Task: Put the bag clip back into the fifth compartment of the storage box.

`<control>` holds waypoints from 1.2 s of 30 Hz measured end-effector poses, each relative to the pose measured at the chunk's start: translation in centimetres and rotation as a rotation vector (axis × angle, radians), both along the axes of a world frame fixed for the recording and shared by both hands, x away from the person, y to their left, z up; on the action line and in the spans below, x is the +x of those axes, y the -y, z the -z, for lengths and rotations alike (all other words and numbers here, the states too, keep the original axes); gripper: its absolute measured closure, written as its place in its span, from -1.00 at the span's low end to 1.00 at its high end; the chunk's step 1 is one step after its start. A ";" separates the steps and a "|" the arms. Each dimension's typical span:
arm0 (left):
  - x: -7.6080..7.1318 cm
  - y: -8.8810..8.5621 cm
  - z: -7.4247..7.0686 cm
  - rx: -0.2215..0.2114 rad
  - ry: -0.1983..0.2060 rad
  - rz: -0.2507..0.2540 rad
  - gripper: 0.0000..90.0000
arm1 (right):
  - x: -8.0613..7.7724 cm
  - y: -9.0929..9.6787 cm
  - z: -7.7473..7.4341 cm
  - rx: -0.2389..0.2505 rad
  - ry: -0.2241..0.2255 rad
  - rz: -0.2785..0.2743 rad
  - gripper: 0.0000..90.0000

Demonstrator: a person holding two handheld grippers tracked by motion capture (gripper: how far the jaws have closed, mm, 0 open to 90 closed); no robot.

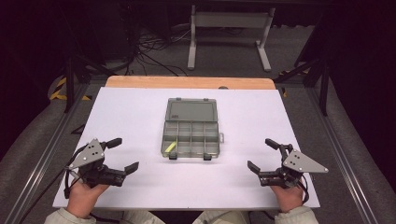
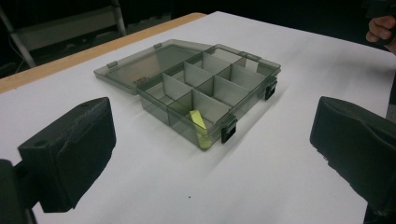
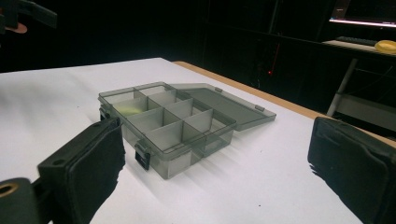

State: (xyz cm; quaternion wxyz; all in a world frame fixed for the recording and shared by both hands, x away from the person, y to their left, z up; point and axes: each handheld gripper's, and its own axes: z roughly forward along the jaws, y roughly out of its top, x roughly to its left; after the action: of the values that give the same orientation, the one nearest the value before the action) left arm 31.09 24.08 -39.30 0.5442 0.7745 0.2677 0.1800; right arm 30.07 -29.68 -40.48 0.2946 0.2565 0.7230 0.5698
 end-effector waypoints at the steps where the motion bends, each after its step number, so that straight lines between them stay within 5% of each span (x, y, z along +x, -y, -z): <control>1: -0.1 -0.2 0.2 -0.004 0.001 0.005 -0.98 | 0.0 0.0 0.0 -0.001 0.000 0.000 -0.91; 12: -0.9 -1.6 2.0 -0.090 0.049 -0.003 -0.99 | 0.0 0.0 0.0 -0.002 -0.001 -0.001 -0.91; 23: -1.3 -1.9 4.1 -0.141 0.043 -0.019 -0.99 | 0.0 0.0 0.1 -0.002 0.006 0.001 -0.93; 30: -1.4 -2.0 5.1 -0.133 0.097 -0.042 -0.99 | 0.2 -0.1 0.4 0.011 -0.003 -0.004 -0.97; 36: -1.1 -2.0 5.8 -0.131 0.103 -0.063 -0.99 | 0.4 0.0 0.7 0.015 -0.013 -0.004 -0.98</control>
State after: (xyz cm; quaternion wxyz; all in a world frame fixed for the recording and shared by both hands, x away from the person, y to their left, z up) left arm 29.95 26.09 -45.10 0.6008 0.7180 0.2750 0.2188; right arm 30.45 -29.69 -41.13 0.2870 0.2609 0.7211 0.5741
